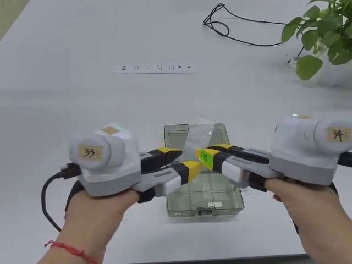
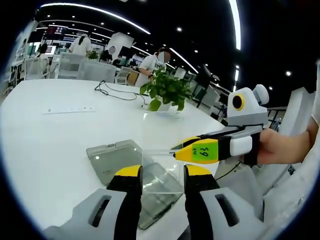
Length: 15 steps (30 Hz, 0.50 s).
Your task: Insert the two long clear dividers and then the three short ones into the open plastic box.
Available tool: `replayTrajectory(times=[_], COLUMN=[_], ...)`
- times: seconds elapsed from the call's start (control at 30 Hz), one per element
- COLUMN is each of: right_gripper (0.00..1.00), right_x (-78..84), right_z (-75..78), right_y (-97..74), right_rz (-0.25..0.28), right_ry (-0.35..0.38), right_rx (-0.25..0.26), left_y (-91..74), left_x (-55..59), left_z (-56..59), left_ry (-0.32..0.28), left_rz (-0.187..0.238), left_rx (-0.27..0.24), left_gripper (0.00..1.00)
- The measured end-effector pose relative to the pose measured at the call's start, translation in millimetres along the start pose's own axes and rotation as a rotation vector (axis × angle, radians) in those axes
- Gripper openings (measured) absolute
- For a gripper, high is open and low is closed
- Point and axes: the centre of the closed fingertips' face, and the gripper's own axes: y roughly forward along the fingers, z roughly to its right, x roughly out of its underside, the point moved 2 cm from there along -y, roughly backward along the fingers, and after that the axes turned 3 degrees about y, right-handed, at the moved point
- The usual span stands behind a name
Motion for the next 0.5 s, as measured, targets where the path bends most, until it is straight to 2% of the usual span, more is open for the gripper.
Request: replayTrajectory(times=[0.13, 0.17, 0.3, 0.37, 0.5], right_gripper=[0.08, 0.08, 0.07, 0.07, 0.07], right_x=[-0.2, 0.1, -0.6, -1.3, -1.1], right_z=[1.6, 0.9, 3.4, 5.3, 4.5], right_y=[1.0, 1.1, 1.5, 0.9, 0.9], right_rz=[0.004, 0.005, 0.01, 0.009, 0.004], right_ry=[0.021, 0.053, 0.043, 0.065, 0.059], right_rx=[0.01, 0.015, 0.04, 0.033, 0.032], left_y=[0.2, 0.6, 2.1, 1.3, 0.6], left_x=[0.2, 0.2, 0.0, -0.4, -1.4], left_z=[0.0, 0.2, 0.5, -1.1, 0.5], left_ry=[0.007, 0.008, 0.023, 0.022, 0.01], left_rz=[0.001, 0.002, 0.002, 0.008, 0.014], left_rx=[0.003, 0.002, -0.005, -0.005, 0.009], left_gripper=[0.3, 0.3, 0.3, 0.28, 0.29])
